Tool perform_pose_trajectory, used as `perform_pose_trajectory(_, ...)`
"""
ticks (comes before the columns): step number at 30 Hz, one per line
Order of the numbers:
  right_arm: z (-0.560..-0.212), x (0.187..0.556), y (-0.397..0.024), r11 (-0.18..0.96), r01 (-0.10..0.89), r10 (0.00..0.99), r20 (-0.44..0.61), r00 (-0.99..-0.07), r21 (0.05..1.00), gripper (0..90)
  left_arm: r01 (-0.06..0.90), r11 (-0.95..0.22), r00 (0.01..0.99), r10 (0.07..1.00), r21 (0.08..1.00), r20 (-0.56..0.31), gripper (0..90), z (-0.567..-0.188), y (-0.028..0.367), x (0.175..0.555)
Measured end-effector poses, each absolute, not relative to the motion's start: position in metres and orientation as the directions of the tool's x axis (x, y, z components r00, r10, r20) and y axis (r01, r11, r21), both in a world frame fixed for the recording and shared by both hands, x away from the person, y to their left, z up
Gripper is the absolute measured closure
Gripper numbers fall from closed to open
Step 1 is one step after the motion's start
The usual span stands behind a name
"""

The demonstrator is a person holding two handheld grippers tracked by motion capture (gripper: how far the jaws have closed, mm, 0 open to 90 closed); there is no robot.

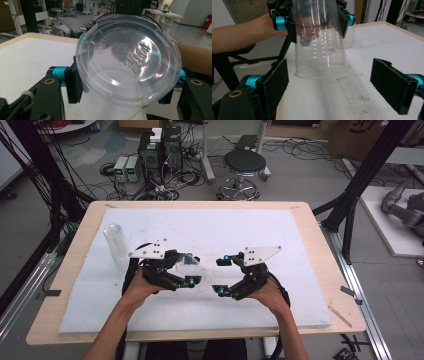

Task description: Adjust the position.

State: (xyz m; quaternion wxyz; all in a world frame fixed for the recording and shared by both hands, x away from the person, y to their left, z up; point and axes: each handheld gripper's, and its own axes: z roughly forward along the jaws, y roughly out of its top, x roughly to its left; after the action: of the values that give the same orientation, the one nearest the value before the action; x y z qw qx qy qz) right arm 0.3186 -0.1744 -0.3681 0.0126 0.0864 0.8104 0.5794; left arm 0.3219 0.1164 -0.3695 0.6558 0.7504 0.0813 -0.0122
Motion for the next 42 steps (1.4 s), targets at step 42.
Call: perform_pose_trajectory(42, -0.371, 0.316, -0.147, 0.346, 0.089, 0.124, 0.049, -0.991, 0.934, 15.1, 0.124, -0.132, 0.991, 0.058, 0.984, -0.117, 37.1, -0.365, 0.097, 0.32)
